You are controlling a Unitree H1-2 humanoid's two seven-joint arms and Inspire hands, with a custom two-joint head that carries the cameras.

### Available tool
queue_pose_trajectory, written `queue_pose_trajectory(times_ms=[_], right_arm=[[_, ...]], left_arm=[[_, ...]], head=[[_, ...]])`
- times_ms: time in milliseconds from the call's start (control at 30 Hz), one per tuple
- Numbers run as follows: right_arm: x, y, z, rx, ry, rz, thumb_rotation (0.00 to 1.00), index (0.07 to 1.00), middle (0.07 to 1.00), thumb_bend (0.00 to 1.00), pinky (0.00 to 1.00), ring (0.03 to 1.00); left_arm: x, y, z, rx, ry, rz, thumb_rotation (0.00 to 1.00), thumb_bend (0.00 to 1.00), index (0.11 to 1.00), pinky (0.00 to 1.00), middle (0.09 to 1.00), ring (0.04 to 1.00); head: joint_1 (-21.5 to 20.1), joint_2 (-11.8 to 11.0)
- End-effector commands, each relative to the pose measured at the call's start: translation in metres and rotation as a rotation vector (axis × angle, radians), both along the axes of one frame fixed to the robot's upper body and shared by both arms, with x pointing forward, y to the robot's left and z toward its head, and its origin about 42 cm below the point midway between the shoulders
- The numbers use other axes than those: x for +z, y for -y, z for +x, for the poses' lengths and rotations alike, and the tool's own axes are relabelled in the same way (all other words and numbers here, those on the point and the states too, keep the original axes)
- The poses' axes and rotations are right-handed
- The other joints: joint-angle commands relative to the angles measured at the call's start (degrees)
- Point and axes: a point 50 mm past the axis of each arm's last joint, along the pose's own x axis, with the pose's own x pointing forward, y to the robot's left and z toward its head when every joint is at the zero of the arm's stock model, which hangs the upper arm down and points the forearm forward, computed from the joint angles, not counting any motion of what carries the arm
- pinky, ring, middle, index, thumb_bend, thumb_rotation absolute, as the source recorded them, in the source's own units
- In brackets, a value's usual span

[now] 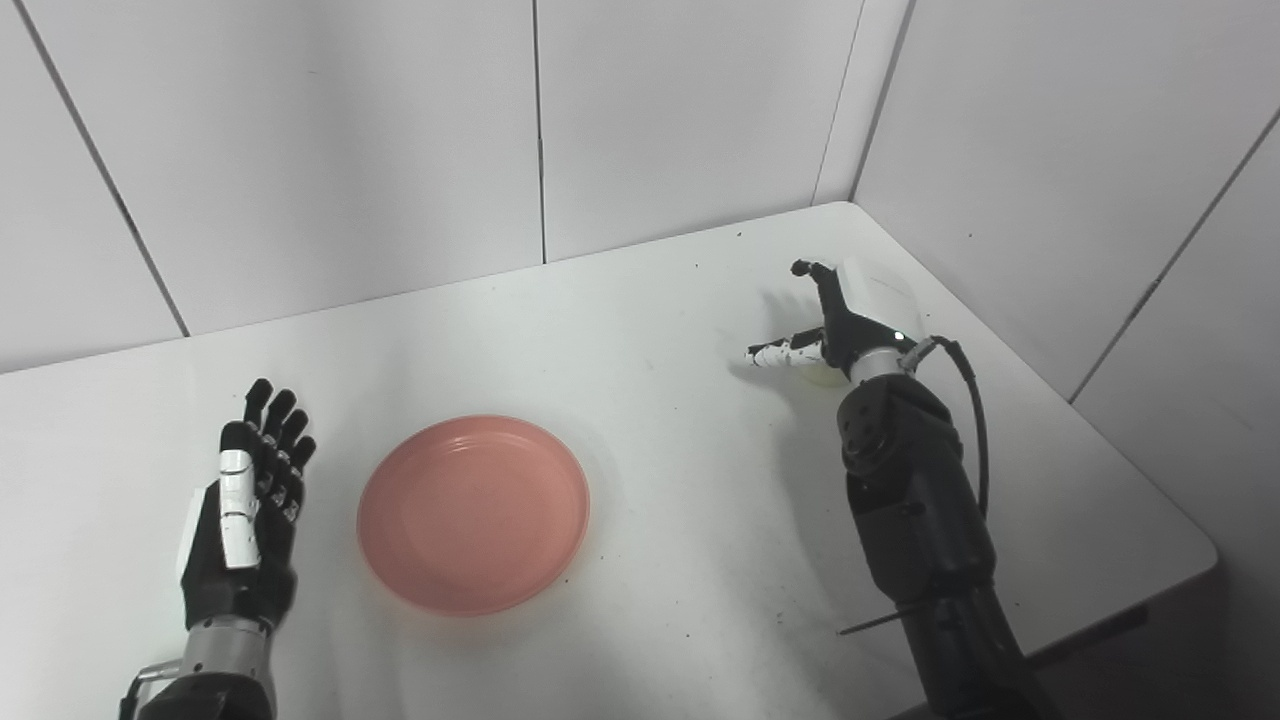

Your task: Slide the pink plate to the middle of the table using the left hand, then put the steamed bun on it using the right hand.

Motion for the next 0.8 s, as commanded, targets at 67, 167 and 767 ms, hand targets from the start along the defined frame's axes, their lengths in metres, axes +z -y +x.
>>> queue_pose_trajectory(times_ms=[67, 167, 767], right_arm=[[0.015, 0.009, 0.003, -0.03, 0.064, -0.052, 0.3, 0.821, 0.888, 0.77, 0.96, 0.922], [0.01, 0.014, 0.004, -0.045, 0.05, -0.056, 0.3, 0.819, 0.878, 0.79, 0.95, 0.914], [0.019, 0.018, -0.005, -0.059, 0.076, -0.068, 0.29, 0.813, 0.87, 0.79, 0.95, 0.908]], left_arm=[[-0.011, -0.007, -0.008, -0.01, -0.018, -0.002, 1.0, 0.64, 1.0, 1.0, 1.0, 1.0], [-0.011, -0.007, -0.01, -0.017, -0.016, 0.004, 1.0, 0.64, 1.0, 1.0, 1.0, 1.0], [-0.008, -0.008, -0.015, -0.031, -0.018, 0.014, 1.0, 0.61, 1.0, 1.0, 1.0, 1.0]], head=[[0.34, -0.17], [0.45, -0.15], [0.38, -0.24]])
